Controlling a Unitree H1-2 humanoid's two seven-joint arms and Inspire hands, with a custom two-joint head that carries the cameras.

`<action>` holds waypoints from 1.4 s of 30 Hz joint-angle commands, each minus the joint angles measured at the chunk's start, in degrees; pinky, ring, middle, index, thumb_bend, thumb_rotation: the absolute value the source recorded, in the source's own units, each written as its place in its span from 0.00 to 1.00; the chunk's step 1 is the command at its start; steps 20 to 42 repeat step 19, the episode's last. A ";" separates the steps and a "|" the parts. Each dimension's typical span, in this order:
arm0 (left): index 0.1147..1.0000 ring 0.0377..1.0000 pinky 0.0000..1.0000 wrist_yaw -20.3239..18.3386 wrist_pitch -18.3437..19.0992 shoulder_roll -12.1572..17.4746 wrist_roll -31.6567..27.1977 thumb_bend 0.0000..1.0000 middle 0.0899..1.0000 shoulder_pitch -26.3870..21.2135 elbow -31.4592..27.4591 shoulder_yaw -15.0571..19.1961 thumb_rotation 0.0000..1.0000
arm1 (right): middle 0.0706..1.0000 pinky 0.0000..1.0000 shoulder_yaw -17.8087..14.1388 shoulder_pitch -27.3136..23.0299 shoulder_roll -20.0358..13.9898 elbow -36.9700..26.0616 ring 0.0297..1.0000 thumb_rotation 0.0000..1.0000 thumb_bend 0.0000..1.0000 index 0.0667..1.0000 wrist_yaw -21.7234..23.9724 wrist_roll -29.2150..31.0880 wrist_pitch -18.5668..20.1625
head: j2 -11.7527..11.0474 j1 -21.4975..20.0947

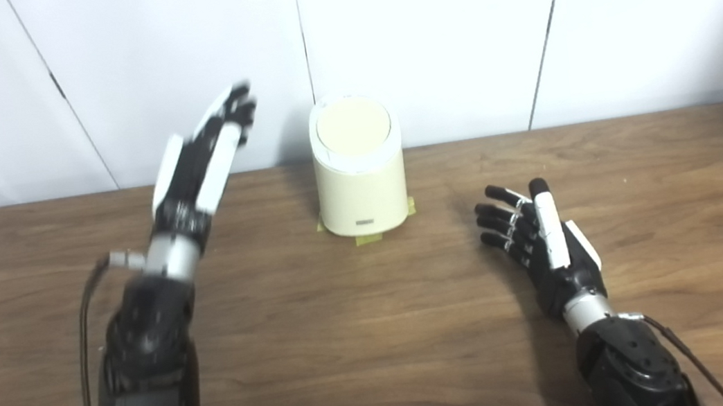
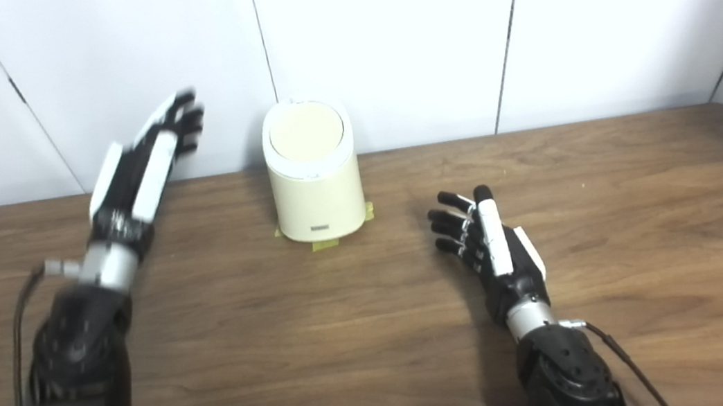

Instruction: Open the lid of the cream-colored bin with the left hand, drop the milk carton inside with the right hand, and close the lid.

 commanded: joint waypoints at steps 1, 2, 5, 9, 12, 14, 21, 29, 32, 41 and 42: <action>0.90 0.89 0.88 1.68 0.46 -0.77 -2.30 0.45 0.89 0.48 -3.97 0.66 1.00 | 0.76 0.71 0.17 -1.47 -0.58 -3.06 0.79 1.00 0.56 0.77 0.61 -0.41 -1.99 | 0.00 -0.02; 0.90 0.89 0.88 2.05 1.22 -1.34 -3.16 0.44 0.89 2.15 -4.77 0.83 1.00 | 0.76 0.71 0.34 -1.29 -0.69 -3.64 0.79 1.00 0.56 0.77 0.52 -0.90 -2.31 | 0.09 -0.07; 0.93 0.91 0.91 2.56 2.11 -2.20 -5.27 0.41 0.91 6.19 -6.21 0.64 1.00 | 0.80 0.72 0.76 -0.93 -1.46 -4.89 0.82 1.00 0.58 0.80 0.85 -1.90 -3.36 | 0.36 0.12; 0.96 0.95 0.96 2.99 3.68 -3.82 -8.82 0.44 0.93 9.88 -7.46 0.72 1.00 | 0.84 0.76 0.81 -0.35 -2.55 -6.63 0.86 1.00 0.58 0.83 1.59 -2.01 -3.27 | 0.59 -0.07; 0.98 0.97 0.99 3.67 2.83 -4.65 -9.77 0.46 0.96 12.19 -6.90 0.46 1.00 | 0.88 0.82 0.33 -0.02 -2.36 -7.31 0.90 1.00 0.60 0.85 1.99 -0.83 -3.33 | 0.78 -0.24; 0.99 0.98 0.99 4.13 2.14 -5.12 -10.07 0.46 0.97 13.26 -5.99 0.28 1.00 | 0.89 0.83 0.53 0.21 -2.54 -7.44 0.91 1.00 0.61 0.86 2.31 -0.87 -3.47 | 0.87 -0.33; 0.99 0.98 1.00 5.69 1.10 -5.52 -9.57 0.48 0.97 14.82 -4.87 -0.38 1.00 | 0.93 0.86 1.75 0.80 -3.85 -7.27 0.94 1.00 0.62 0.91 3.31 -2.36 -3.89 | 1.10 -0.38; 0.99 0.98 1.00 5.69 1.10 -5.52 -9.57 0.48 0.97 14.82 -4.87 -0.38 1.00 | 0.93 0.86 1.75 0.80 -3.85 -7.27 0.94 1.00 0.62 0.91 3.31 -2.36 -3.89 | 1.10 -0.38; 0.99 0.98 1.00 5.69 1.10 -5.52 -9.57 0.48 0.97 14.82 -4.87 -0.38 1.00 | 0.93 0.86 1.75 0.80 -3.85 -7.27 0.94 1.00 0.62 0.91 3.31 -2.36 -3.89 | 1.10 -0.38; 0.99 0.98 1.00 5.69 1.10 -5.52 -9.57 0.48 0.97 14.82 -4.87 -0.38 1.00 | 0.93 0.86 1.75 0.80 -3.85 -7.27 0.94 1.00 0.62 0.91 3.31 -2.36 -3.89 | 1.10 -0.38; 0.99 0.98 1.00 5.69 1.10 -5.52 -9.57 0.48 0.97 14.82 -4.87 -0.38 1.00 | 0.93 0.86 1.75 0.80 -3.85 -7.27 0.94 1.00 0.62 0.91 3.31 -2.36 -3.89 | 1.10 -0.38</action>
